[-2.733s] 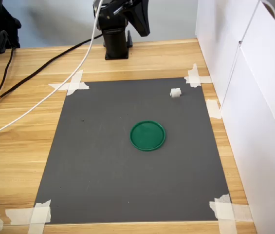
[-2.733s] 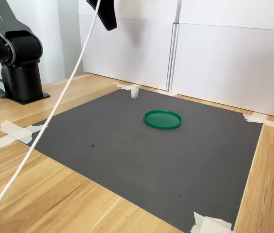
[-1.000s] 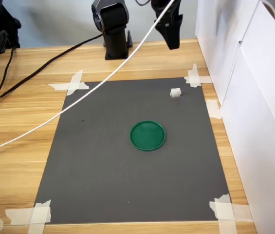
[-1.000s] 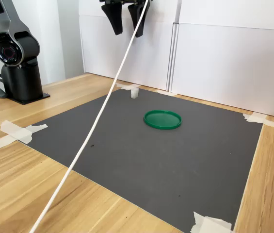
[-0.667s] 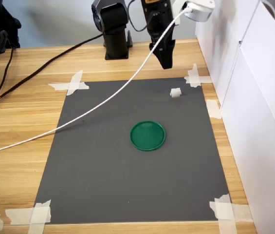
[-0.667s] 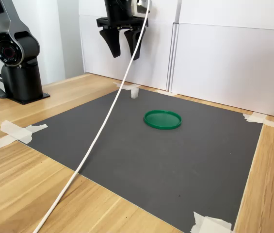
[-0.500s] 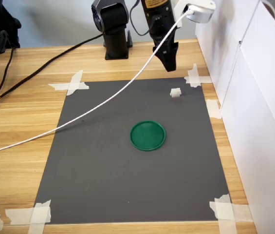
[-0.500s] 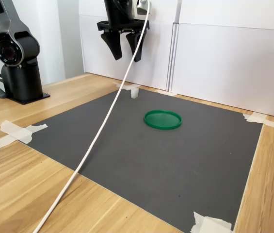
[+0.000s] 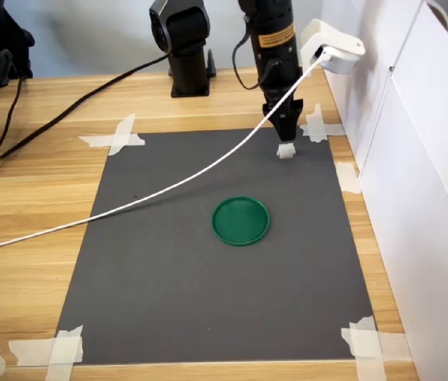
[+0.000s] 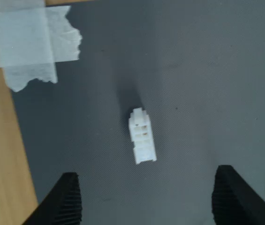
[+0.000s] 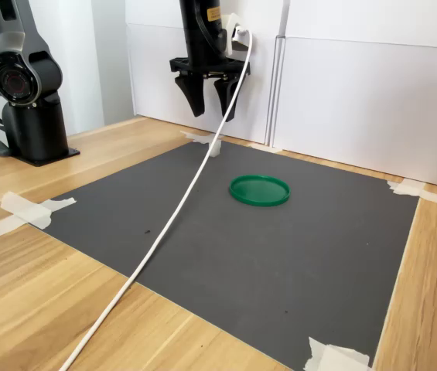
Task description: Grasp a white terminal and put it in the green lid.
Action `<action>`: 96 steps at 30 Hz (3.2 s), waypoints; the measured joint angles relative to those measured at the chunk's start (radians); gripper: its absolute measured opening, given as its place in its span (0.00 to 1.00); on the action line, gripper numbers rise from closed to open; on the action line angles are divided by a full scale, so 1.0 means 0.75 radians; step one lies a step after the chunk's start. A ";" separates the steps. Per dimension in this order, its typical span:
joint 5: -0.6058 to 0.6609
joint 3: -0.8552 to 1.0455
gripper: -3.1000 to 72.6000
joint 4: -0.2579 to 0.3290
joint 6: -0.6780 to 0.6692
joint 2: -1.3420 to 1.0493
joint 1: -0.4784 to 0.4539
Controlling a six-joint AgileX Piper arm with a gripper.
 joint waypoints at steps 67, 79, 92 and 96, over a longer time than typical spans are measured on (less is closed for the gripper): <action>-0.256 0.131 0.37 0.108 -0.099 0.206 0.000; -0.224 0.131 0.16 0.075 0.159 0.087 0.000; 0.110 -0.161 0.16 0.033 0.256 -0.075 -0.300; 0.114 -0.258 0.16 0.000 0.259 -0.013 -0.366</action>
